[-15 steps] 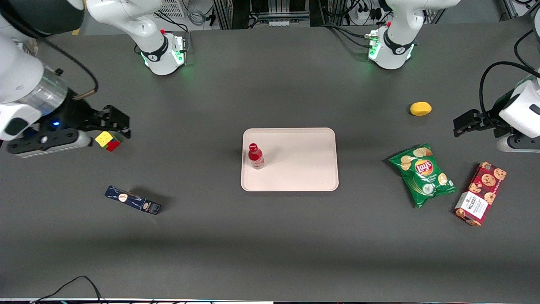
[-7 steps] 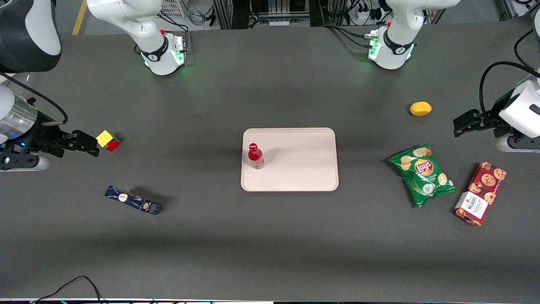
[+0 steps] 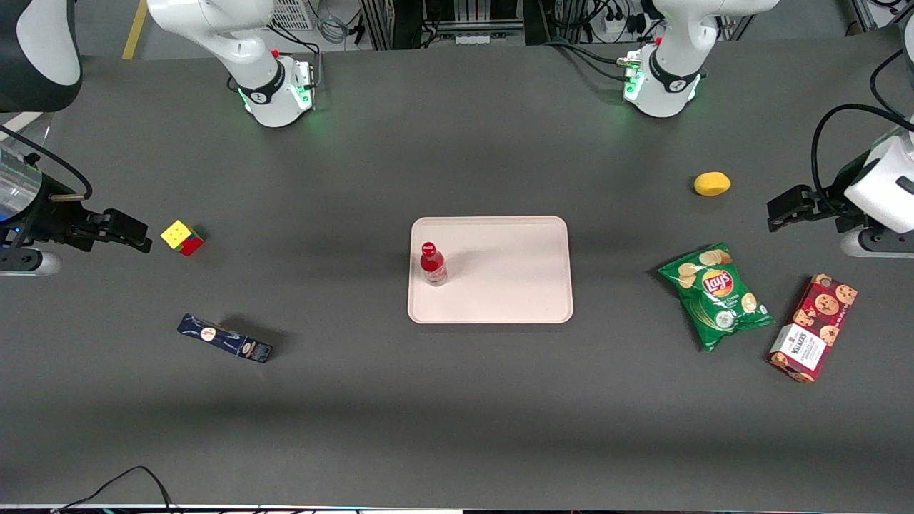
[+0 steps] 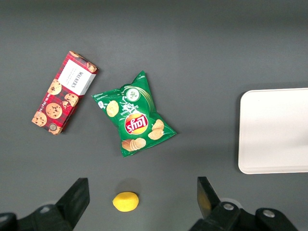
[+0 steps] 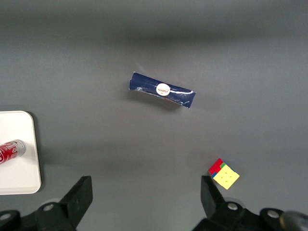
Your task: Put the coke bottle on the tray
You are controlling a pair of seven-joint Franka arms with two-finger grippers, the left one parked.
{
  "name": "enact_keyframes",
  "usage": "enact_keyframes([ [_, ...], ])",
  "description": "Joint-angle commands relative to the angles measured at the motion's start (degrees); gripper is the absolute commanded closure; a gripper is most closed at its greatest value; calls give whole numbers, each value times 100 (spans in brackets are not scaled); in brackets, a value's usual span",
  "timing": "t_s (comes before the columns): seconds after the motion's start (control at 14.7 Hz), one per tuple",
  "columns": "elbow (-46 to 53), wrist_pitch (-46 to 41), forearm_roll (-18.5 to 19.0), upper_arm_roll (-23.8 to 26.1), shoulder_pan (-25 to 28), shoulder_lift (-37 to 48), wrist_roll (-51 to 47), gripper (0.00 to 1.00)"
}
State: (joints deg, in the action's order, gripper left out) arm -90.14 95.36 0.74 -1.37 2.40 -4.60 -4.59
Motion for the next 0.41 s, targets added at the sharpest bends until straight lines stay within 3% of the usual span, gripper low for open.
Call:
enact_keyframes([
  [0.0, 57, 26, 76, 67, -73, 56, 54, 0],
  [0.34, 57, 17, 85, 67, -73, 56, 37, 0],
])
